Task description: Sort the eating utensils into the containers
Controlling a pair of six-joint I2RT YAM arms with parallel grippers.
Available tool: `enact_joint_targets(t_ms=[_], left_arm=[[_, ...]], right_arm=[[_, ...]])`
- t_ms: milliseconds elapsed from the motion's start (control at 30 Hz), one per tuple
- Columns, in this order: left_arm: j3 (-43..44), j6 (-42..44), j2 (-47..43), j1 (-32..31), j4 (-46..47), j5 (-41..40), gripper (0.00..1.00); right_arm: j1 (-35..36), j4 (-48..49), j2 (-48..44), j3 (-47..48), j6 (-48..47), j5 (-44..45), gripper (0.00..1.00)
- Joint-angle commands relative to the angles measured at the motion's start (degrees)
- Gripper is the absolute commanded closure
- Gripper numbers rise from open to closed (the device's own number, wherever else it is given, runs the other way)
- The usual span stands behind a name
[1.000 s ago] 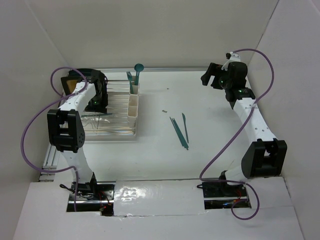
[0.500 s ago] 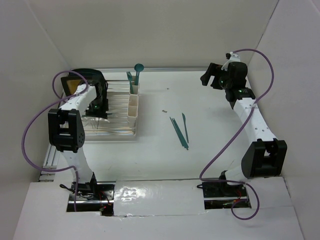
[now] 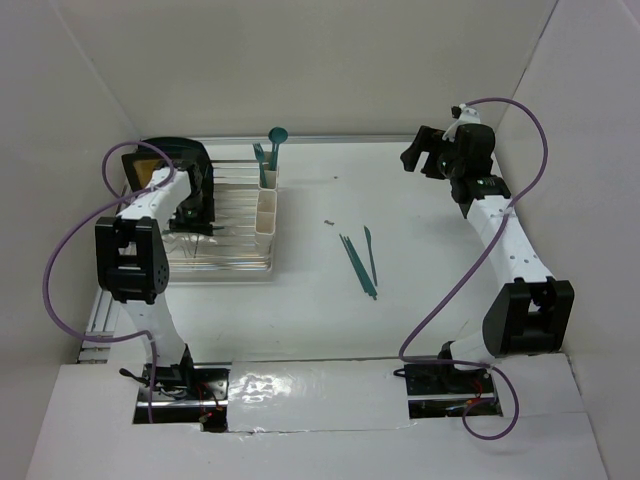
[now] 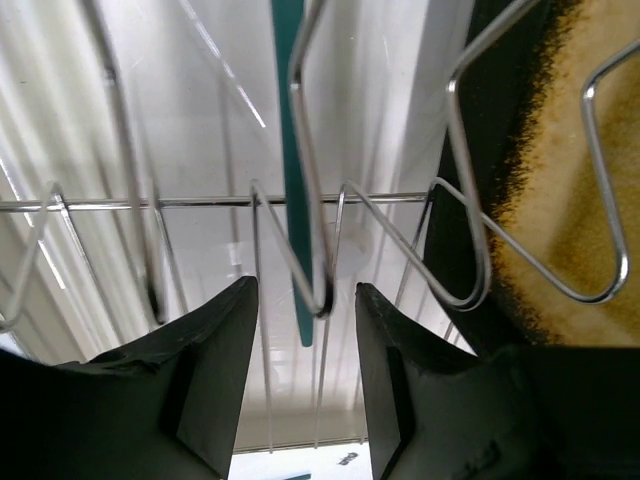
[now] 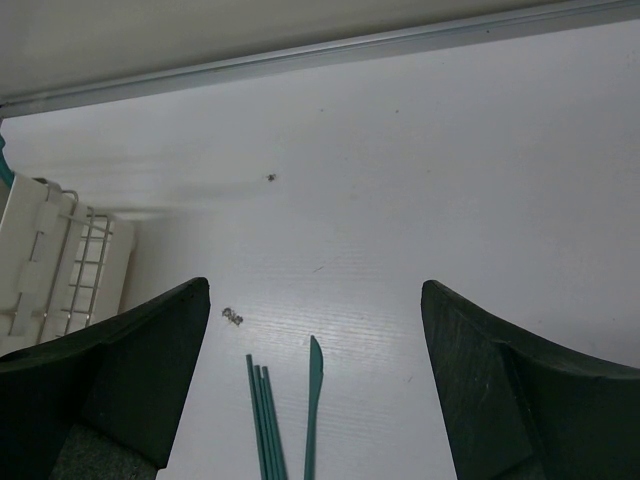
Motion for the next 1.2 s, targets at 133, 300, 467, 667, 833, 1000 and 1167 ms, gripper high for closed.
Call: enact_joint_targets(t_ms=[133,300,467,667,833,1000,1167], left_arm=[[1.9,-0.7,2.0,0.3,-0.5,0.3,0.50],[2.1,-0.6,2.9,0.3,0.4,0.4,0.53],[2.7,-0.6,3.4,0.4,0.3,0.2,0.60],[2.5,-0.7,3.2,0.3,0.5,0.1,0.74],[2.3,-0.2,0.5,0.3,1.2,-1.0,0.84],[2.8,-2.0,-1.3,0.3,-1.3,-0.6,0.91],[2.1,-1.9,-4.3,0.3,-2.3,-0.5,0.94]], right_arm=[[-0.6,-0.6,-0.3,0.6,0.4,0.0,0.08],[-0.7,-1.2,-0.5,0.6,0.4,0.0,0.08],[-0.9,-1.2,-1.0,0.0,0.4,0.5,0.08],[-0.9,-1.2,-1.2,0.0,0.8,0.5,0.08],[-0.8,-1.2,-1.2,-0.5,1.1,0.5,0.08],[-0.8,-1.2,-1.1,-0.5,1.5,0.5,0.08],[-0.9,-1.2,-1.0,-0.5,1.9,0.5,0.08]])
